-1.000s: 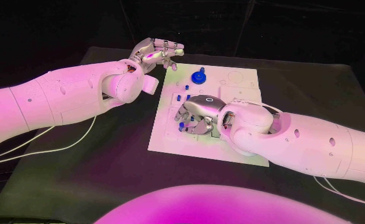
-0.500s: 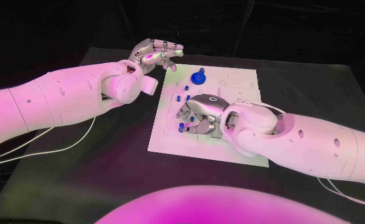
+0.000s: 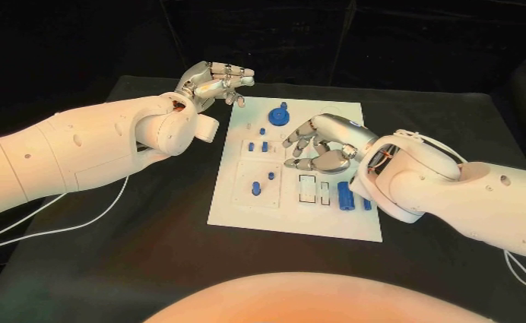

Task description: Assemble the parts on the task board

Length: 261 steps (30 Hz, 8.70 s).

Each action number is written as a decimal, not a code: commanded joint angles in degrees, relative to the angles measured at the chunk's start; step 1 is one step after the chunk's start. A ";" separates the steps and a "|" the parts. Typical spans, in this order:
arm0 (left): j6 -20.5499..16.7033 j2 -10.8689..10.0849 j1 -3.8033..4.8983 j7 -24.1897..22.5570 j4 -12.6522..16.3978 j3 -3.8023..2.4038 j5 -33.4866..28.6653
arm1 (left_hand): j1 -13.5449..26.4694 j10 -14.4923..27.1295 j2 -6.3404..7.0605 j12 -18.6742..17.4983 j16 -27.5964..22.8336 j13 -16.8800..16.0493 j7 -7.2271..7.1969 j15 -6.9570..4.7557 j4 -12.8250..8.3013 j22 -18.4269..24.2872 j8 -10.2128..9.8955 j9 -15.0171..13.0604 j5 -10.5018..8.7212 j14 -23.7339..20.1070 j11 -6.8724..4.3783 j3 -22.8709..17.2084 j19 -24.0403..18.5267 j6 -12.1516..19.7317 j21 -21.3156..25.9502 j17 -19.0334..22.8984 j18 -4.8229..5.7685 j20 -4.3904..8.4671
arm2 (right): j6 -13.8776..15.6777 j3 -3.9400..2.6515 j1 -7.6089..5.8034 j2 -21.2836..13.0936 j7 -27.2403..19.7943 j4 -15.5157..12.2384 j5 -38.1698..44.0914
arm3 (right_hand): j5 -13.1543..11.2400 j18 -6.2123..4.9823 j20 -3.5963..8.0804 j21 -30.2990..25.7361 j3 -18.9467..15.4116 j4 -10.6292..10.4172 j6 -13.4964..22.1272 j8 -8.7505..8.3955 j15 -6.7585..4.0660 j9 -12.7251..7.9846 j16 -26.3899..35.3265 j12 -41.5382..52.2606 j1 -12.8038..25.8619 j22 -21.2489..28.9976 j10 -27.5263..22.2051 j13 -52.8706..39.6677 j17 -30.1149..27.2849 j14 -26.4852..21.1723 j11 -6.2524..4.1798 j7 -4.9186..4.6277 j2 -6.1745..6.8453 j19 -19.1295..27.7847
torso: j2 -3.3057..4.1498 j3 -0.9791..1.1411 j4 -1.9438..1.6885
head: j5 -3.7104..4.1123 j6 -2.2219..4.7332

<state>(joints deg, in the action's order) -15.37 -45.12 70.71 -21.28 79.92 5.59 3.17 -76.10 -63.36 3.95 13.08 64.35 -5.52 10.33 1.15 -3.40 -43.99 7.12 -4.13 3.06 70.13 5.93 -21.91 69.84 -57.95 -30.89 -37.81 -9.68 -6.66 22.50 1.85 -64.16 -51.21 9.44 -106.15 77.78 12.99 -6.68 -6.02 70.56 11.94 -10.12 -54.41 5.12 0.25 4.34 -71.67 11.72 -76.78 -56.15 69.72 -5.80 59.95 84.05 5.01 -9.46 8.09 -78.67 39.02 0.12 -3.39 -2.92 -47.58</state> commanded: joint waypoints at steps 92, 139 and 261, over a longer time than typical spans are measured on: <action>0.38 -1.48 0.09 -0.21 1.20 -0.02 -0.14 | 0.12 0.64 -0.34 0.63 -0.10 -0.09 -0.16 0.05 -0.09 0.17 0.47 0.07 -0.13 -0.48 0.07 0.22 -0.23 0.46 0.32 0.19 -0.73 -0.12 | 1.08 0.84 6.78 -10.45 22.22 -8.01 5.16 | 10.04 3.21 4.06 10.57 -21.53 -5.57 -1.60 19.59 -4.49 14.42 -11.95 59.81 3.16 -16.67 9.73 -65.22 17.94 3.69 -5.34 5.35 -7.55 -5.20 | -0.29 -0.53 0.36 | 6.25 0.24; 0.74 -1.22 0.12 0.37 1.29 -0.02 -0.14 | 0.10 0.70 -0.35 0.76 -0.10 -0.10 -0.17 0.04 -0.13 0.22 0.54 0.07 -0.12 -0.49 0.06 0.22 -0.20 0.48 0.37 0.26 -0.74 -0.12 | 1.98 0.78 6.58 -0.76 29.16 -1.81 7.05 | -8.26 2.49 4.50 8.10 -28.33 -6.73 -2.11 20.03 -4.82 16.95 -10.53 48.52 16.59 -12.94 6.05 -57.97 16.41 3.16 -5.67 5.86 -8.68 -3.67 | -0.19 -0.46 0.65 | 5.48 0.72; 1.05 -1.29 0.10 0.72 1.14 0.02 -0.15 | 0.19 0.84 -0.36 0.88 -0.11 -0.11 -0.15 0.06 -0.09 0.28 0.59 0.07 -0.12 -0.54 0.08 0.27 -0.17 0.56 0.45 0.39 -0.74 -0.14 | -14.36 0.85 5.09 -14.54 28.30 -4.57 9.23 | 0.90 3.02 3.90 9.27 -27.45 -2.88 -2.88 19.38 -4.42 13.71 -11.28 51.91 1.92 -15.99 8.65 -62.61 19.19 3.78 -5.36 5.48 -8.06 -4.73 | -0.20 -0.43 0.54 | 9.43 0.95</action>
<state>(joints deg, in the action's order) -14.86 -46.40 70.72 -20.39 80.97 5.66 3.16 -76.10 -62.95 3.95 13.73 64.35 -5.55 10.12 1.34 -3.40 -43.77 7.33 -4.13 3.06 69.93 5.93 -21.91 69.84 -57.74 -30.63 -37.48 -9.68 -6.66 10.02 2.69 -59.04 -65.82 37.57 -110.67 85.89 14.18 -3.99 -2.06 79.64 -15.31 -12.88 -56.86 24.18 -4.40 17.99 -82.66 63.40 -75.17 -72.09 78.21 -68.32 74.95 84.05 -0.31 -3.86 -0.07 -83.03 38.81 -0.29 -2.81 6.50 -46.60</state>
